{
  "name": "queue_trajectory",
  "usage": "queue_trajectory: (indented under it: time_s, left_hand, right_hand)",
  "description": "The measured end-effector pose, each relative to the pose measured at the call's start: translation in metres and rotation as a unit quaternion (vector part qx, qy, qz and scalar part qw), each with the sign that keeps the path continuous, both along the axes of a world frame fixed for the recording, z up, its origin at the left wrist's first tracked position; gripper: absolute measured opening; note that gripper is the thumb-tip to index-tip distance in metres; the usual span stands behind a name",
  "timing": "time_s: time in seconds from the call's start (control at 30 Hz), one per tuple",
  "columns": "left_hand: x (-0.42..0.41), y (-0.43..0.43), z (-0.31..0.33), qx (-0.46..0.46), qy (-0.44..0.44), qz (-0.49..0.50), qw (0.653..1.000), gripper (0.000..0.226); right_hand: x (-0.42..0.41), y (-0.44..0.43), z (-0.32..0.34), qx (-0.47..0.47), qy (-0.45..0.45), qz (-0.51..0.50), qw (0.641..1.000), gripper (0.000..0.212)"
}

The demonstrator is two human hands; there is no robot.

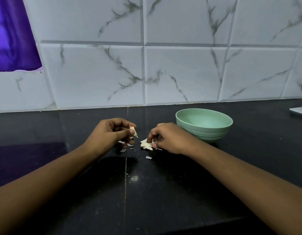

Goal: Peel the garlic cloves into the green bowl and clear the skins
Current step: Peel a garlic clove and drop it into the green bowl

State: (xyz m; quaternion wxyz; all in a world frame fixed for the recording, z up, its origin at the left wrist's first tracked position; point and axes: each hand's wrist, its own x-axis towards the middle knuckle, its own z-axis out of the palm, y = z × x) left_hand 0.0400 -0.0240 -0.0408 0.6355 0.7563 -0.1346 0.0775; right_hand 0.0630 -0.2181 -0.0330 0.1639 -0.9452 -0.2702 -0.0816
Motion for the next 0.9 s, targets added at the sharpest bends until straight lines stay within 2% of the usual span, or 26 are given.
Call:
queue_trajectory:
  time_s: [0.2,0.37,0.53,0.6,0.73,0.8,0.9]
  left_hand:
    - [0.002,-0.002,0.0,0.024,0.003,0.027,0.999,0.023]
    - [0.002,-0.003,0.002,0.039,0.035,0.033,0.998,0.031]
    - [-0.002,-0.006,0.004,0.002,0.067,0.008,0.998,0.021]
    - [-0.003,-0.007,0.003,0.004,0.086,-0.006,0.996,0.018]
    - [-0.003,-0.009,0.001,0.013,0.128,-0.02,0.992,0.024]
    - [-0.004,-0.011,-0.001,0.03,0.111,-0.019,0.993,0.023]
    - [-0.007,-0.014,0.001,0.03,0.06,-0.034,0.997,0.018]
  right_hand:
    - [0.005,-0.001,-0.001,0.005,-0.011,-0.01,1.0,0.017]
    - [0.003,-0.004,0.001,0.141,0.093,-0.001,0.986,0.011]
    - [0.001,-0.006,0.005,0.235,0.16,0.022,0.959,0.013]
    - [-0.001,-0.007,0.007,0.293,0.201,0.031,0.934,0.012]
    - [-0.006,-0.006,0.011,0.415,0.295,0.061,0.858,0.011]
    - [-0.008,-0.005,0.012,0.441,0.328,0.079,0.832,0.01]
    - [-0.011,-0.001,0.012,0.464,0.34,0.098,0.812,0.01]
